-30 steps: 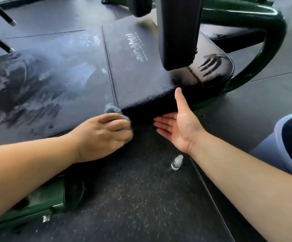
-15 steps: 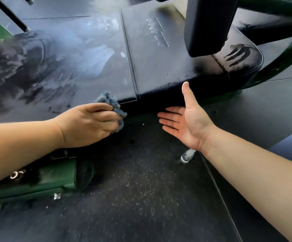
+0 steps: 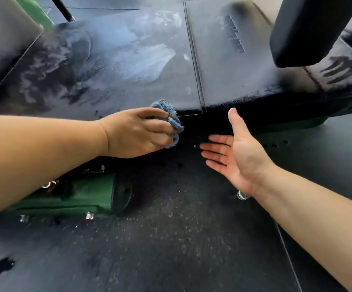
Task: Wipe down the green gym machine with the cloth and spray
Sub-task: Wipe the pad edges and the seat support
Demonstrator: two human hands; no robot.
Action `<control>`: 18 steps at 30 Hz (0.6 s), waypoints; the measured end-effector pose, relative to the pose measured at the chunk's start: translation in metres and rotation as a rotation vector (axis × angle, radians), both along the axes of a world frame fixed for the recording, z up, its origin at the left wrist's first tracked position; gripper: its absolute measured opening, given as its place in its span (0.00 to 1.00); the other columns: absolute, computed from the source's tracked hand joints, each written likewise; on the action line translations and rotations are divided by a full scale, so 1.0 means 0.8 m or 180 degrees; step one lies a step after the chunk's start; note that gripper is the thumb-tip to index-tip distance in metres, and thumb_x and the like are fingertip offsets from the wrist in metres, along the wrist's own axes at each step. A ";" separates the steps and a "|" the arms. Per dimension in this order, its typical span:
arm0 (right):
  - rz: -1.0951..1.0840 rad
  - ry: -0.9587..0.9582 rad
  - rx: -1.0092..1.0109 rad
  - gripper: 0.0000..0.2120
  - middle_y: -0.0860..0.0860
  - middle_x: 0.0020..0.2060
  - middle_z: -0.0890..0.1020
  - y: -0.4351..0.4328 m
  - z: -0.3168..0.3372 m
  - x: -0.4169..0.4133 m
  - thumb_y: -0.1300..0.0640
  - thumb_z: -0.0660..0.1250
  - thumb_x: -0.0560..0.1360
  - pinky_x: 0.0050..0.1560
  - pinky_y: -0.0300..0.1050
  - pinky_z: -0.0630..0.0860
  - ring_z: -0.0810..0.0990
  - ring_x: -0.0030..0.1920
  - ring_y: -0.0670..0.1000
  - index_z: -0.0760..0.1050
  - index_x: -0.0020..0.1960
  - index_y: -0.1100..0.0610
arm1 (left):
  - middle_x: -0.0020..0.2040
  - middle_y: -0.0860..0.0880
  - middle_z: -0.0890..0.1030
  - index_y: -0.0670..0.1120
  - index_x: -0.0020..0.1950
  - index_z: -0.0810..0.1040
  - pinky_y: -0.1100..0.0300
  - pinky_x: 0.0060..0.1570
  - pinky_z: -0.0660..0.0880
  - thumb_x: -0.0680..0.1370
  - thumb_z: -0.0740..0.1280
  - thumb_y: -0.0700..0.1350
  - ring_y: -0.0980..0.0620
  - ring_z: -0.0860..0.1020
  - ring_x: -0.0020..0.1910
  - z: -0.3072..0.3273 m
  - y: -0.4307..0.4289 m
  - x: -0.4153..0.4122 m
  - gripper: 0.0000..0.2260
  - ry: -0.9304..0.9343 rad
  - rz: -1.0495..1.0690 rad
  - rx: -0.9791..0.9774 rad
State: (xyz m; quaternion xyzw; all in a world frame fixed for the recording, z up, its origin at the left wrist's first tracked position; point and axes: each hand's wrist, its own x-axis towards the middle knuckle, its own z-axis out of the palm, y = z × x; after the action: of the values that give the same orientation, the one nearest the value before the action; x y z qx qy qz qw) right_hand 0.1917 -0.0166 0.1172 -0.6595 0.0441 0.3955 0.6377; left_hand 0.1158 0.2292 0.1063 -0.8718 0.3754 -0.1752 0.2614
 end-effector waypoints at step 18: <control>0.0298 0.0100 -0.0383 0.41 0.57 0.51 0.84 0.045 0.009 0.001 0.25 0.58 0.69 0.51 0.52 0.77 0.82 0.53 0.56 0.73 0.64 0.59 | 0.65 0.58 0.77 0.50 0.63 0.79 0.53 0.71 0.61 0.83 0.49 0.40 0.55 0.72 0.67 -0.020 0.046 -0.057 0.20 0.0325 0.0736 -0.0030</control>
State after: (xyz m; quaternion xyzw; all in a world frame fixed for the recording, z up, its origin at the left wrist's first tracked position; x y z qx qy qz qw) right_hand 0.1928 0.0198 0.1245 -0.6917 0.0469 0.4319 0.5769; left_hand 0.0704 0.2657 0.0902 -0.9183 0.2844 -0.1011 0.2563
